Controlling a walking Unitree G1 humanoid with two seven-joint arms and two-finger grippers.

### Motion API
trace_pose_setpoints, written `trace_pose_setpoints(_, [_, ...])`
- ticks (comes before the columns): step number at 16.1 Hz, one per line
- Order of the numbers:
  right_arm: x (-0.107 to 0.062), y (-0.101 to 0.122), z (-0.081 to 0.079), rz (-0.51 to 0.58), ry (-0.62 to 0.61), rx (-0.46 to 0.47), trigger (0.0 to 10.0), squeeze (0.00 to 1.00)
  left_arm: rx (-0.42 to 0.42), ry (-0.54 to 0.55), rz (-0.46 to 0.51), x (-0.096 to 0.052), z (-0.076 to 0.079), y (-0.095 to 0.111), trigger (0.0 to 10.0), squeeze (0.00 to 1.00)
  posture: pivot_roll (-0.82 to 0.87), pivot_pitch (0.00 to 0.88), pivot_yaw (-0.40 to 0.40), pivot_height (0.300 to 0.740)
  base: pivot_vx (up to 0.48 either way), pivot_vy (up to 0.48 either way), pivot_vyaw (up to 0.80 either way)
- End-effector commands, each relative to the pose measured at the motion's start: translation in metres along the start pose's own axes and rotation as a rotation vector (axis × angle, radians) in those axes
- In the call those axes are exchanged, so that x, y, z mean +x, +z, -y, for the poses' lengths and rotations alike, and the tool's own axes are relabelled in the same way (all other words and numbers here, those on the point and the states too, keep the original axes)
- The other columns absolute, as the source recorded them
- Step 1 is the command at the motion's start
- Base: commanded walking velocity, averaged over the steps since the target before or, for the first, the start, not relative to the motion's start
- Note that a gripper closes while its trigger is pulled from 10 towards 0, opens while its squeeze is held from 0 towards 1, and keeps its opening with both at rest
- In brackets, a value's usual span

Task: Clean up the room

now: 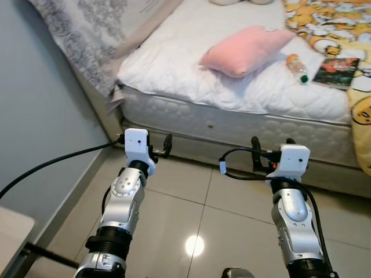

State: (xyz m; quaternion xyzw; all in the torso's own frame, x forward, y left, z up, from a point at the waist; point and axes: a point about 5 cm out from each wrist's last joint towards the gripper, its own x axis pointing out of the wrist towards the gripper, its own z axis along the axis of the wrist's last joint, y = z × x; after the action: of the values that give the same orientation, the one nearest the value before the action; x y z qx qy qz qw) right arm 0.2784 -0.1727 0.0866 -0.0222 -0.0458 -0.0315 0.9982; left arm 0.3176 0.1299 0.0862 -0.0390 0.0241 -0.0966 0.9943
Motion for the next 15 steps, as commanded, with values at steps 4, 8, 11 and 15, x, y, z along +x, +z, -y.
trace_pose_setpoints(4, [0.000,-0.001,-0.006,-0.012,0.036,-0.002,10.0,0.00,0.030,-0.008,0.009,0.002,0.003,0.005,10.0,0.00,-0.18,0.000,0.096,0.731,0.369,-0.264,0.00])
trace_pose_setpoints(8, [-0.002,-0.011,-0.006,-0.061,0.034,-0.030,10.0,0.00,0.039,-0.019,-0.002,0.003,0.005,0.002,10.0,0.00,-0.18,0.000,0.096,0.731,0.416,0.000,0.00])
trace_pose_setpoints(11, [0.002,0.003,-0.012,0.001,0.089,-0.030,10.0,0.00,0.051,-0.068,0.004,0.004,0.011,0.003,10.0,0.00,-0.19,0.000,0.102,0.731,0.425,0.000,0.00])
trace_pose_setpoints(15, [0.004,-0.002,-0.010,-0.026,0.069,-0.026,10.0,0.00,0.020,-0.041,-0.001,0.008,0.009,0.005,10.0,0.00,-0.19,0.000,0.100,0.731,0.434,0.000,0.00])
